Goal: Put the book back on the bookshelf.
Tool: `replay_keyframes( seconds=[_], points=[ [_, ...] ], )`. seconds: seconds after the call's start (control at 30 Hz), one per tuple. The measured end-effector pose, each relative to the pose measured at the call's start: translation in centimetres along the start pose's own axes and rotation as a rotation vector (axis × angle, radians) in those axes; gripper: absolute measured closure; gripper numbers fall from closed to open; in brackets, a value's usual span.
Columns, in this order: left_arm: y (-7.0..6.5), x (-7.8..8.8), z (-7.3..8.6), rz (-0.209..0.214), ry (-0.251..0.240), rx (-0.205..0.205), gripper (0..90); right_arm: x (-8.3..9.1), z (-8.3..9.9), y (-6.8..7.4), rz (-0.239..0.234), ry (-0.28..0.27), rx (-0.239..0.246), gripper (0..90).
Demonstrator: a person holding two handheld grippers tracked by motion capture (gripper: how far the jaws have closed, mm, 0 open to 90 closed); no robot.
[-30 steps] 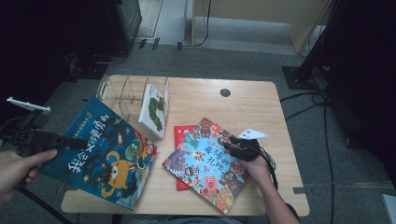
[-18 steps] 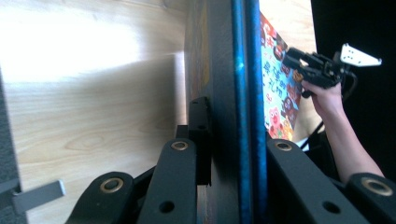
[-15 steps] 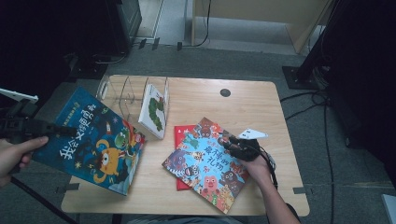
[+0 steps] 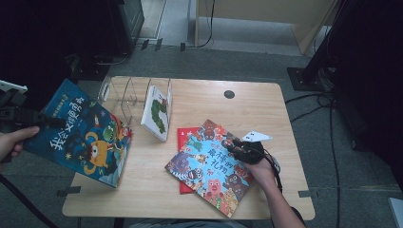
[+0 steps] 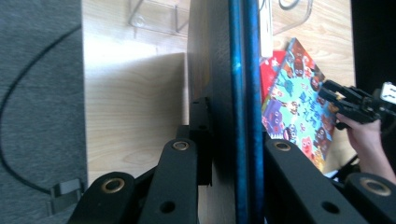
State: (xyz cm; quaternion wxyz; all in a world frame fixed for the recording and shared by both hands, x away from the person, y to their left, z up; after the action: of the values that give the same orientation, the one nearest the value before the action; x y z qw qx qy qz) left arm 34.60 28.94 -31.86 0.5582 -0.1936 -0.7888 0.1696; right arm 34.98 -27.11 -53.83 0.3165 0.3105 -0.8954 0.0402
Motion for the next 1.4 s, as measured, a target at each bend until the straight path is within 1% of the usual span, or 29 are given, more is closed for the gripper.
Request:
replay_keyframes(
  seconds=[0.1, 0.23, 0.37, 0.4, 0.47, 0.57, 0.67, 0.73, 0.87, 0.93, 1.07, 1.13, 1.3, 1.4],
  points=[
    [0.1, 0.3, -0.6, -0.018, 0.0, 0.005, 81.6, 0.0, 0.0, 0.0, -0.001, -0.002, -0.004, 59.6],
    [0.1, 0.5, -1.4, -0.031, -0.007, 0.015, 81.7, 0.0, 0.0, 0.0, -0.001, 0.001, 0.0, 59.6],
    [0.0, 0.5, -2.4, -0.037, -0.018, 0.016, 81.6, 0.0, 0.0, 0.1, -0.006, -0.002, -0.004, 59.7],
    [-0.1, 0.5, -2.7, -0.044, -0.021, 0.012, 81.7, 0.0, 0.0, 0.1, -0.01, -0.003, -0.007, 59.7],
    [-0.2, 0.5, -3.1, -0.046, -0.026, 0.007, 81.6, 0.0, 0.0, 0.1, -0.012, -0.002, -0.007, 59.9],
    [-0.3, 0.6, -3.9, -0.041, -0.036, 0.01, 81.7, 0.0, 0.0, 0.2, -0.021, 0.002, -0.014, 60.3],
    [-0.3, 0.5, -4.7, -0.046, -0.05, 0.01, 81.6, 0.0, 0.1, 0.3, -0.022, 0.003, -0.003, 60.3],
    [-0.2, 0.4, -5.2, -0.051, -0.058, 0.013, 81.6, 0.0, 0.1, 0.4, -0.027, 0.005, 0.001, 60.3],
    [0.3, -0.2, -6.3, -0.057, -0.065, 0.037, 81.6, 0.0, 0.1, 0.6, -0.03, 0.012, 0.002, 60.2],
    [0.4, -0.6, -6.8, -0.059, -0.068, 0.032, 81.5, 0.0, 0.1, 0.8, -0.033, 0.011, 0.008, 60.2],
    [0.5, -1.2, -7.9, -0.055, -0.074, 0.042, 81.6, 0.0, 0.2, 1.0, -0.044, 0.016, 0.013, 60.2],
    [0.6, -1.4, -8.4, -0.053, -0.076, 0.04, 81.6, 0.1, 0.3, 1.3, -0.056, 0.021, 0.011, 60.2],
    [0.8, -2.1, -9.5, -0.055, -0.09, 0.031, 81.6, 0.2, 0.5, 1.7, -0.056, 0.023, 0.028, 60.2],
    [0.8, -2.6, -10.2, -0.061, -0.1, 0.01, 81.4, 0.2, 0.6, 2.0, -0.055, 0.022, 0.034, 59.8]
  ],
)
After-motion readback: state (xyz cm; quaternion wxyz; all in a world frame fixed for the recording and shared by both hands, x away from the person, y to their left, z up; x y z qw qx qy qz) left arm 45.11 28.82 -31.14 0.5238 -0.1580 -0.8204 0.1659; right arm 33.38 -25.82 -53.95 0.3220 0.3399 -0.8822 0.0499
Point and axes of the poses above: each handheld gripper's, and its own axes: x roughly backward along the jaws, z roughly out of its underside, y roughly to its left, the point moved 6 cm from there along -x, roughly forward along the jaws, and after that the axes turned 1 degree about -x, right-handed, at the moved point
